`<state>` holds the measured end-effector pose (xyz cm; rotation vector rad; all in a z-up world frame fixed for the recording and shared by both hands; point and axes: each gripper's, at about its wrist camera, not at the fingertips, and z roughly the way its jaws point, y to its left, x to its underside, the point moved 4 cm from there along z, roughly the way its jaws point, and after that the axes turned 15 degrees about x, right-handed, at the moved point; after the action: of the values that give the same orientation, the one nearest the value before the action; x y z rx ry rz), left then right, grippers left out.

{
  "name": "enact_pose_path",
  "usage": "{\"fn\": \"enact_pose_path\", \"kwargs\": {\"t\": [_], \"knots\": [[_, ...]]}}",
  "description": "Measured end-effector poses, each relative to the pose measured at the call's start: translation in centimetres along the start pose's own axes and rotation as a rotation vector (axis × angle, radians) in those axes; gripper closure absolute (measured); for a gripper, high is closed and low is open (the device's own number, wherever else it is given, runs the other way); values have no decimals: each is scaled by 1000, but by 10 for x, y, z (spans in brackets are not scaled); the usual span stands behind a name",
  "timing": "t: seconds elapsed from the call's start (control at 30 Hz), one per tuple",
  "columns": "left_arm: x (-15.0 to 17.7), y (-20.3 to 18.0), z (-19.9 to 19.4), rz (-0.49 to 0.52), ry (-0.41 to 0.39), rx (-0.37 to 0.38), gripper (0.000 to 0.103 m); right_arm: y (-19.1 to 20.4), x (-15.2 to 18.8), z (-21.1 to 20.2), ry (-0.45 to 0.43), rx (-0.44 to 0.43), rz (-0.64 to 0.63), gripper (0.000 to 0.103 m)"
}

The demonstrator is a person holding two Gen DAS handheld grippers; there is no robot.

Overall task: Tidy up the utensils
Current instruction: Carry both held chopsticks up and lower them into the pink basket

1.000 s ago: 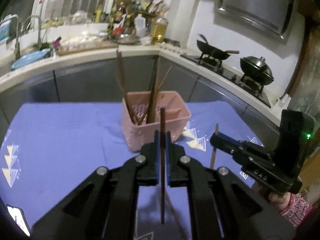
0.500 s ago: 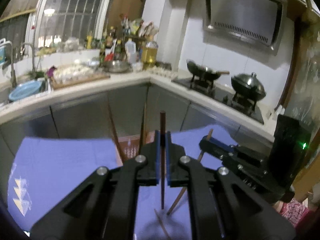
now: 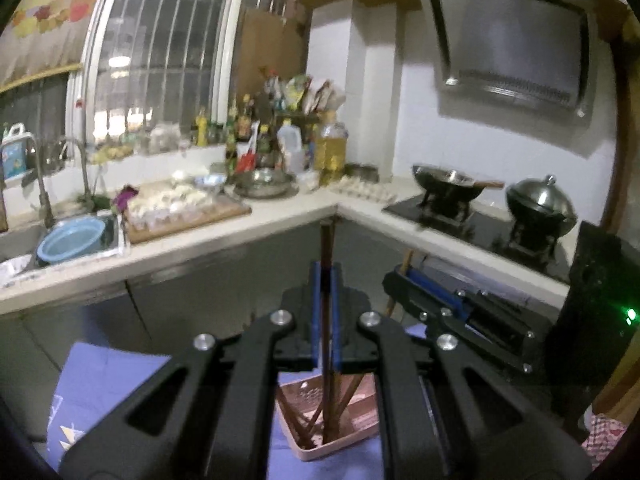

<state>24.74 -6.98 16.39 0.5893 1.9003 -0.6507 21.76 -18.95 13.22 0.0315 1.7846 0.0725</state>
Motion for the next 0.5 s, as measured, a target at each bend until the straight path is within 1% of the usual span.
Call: {"fn": "enact_pose_path", "kwargs": {"t": [0.2, 0.27, 0.33, 0.4, 0.5], "knots": [[56, 25, 47, -65, 145, -20, 99, 3, 55, 31, 123, -1, -17, 98], [70, 28, 53, -77, 169, -19, 99, 2, 66, 34, 154, -8, -6, 98], [80, 26, 54, -65, 168, -36, 99, 0, 71, 33, 164, -5, 7, 98], [85, 22, 50, -34, 151, -79, 99, 0, 72, 28, 153, 3, 17, 98], [94, 17, 46, -24, 162, -130, 97, -2, 76, 19, 162, -6, 56, 96]]}}
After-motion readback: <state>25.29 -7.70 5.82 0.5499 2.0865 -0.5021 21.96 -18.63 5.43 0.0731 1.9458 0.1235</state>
